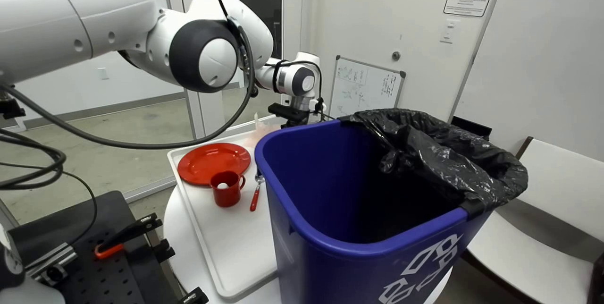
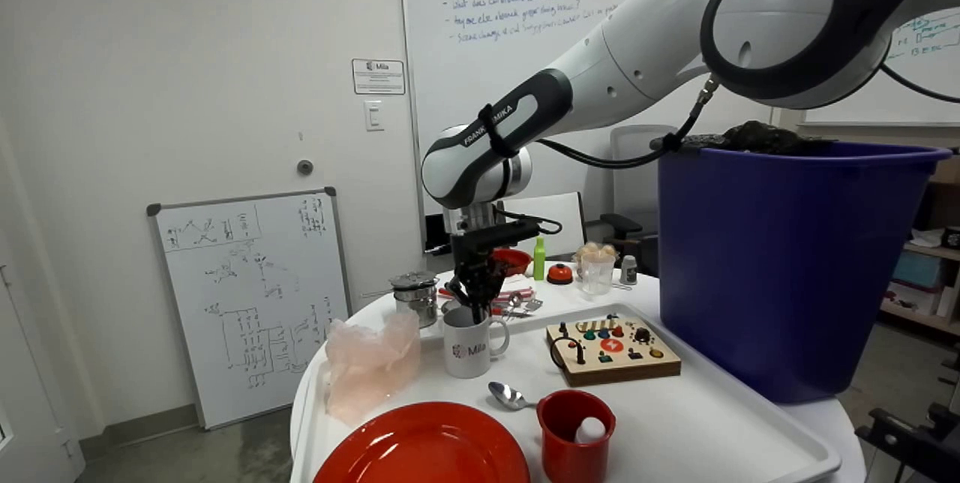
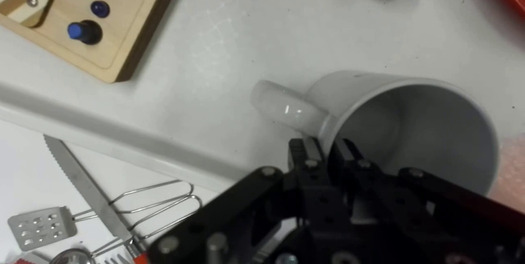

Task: Move the white mug closer to the spoon

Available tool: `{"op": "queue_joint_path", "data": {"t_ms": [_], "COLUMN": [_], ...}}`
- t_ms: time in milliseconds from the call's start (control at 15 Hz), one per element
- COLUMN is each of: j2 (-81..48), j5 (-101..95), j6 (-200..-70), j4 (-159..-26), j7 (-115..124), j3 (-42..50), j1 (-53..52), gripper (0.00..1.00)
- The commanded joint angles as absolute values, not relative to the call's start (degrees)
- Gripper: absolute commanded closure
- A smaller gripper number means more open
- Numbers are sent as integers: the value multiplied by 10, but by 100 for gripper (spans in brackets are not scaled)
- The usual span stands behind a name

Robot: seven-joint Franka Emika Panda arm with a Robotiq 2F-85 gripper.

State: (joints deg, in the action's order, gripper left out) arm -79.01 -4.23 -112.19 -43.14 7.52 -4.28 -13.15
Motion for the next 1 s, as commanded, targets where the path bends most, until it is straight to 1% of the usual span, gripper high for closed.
{"op": "queue_joint_path", "data": {"t_ms": [0, 400, 600, 933], "j2": [-808, -773, -757, -704], "j5": [-24, 27, 29, 19], "j6": [-1111, -1187, -1233, -1236], "j4": [-400, -449, -472, -538], "j7": [63, 138, 202, 309], "j3": [-65, -104, -95, -71], "j1": [-122, -108, -115, -123], "gripper": [98, 98, 98, 98]}}
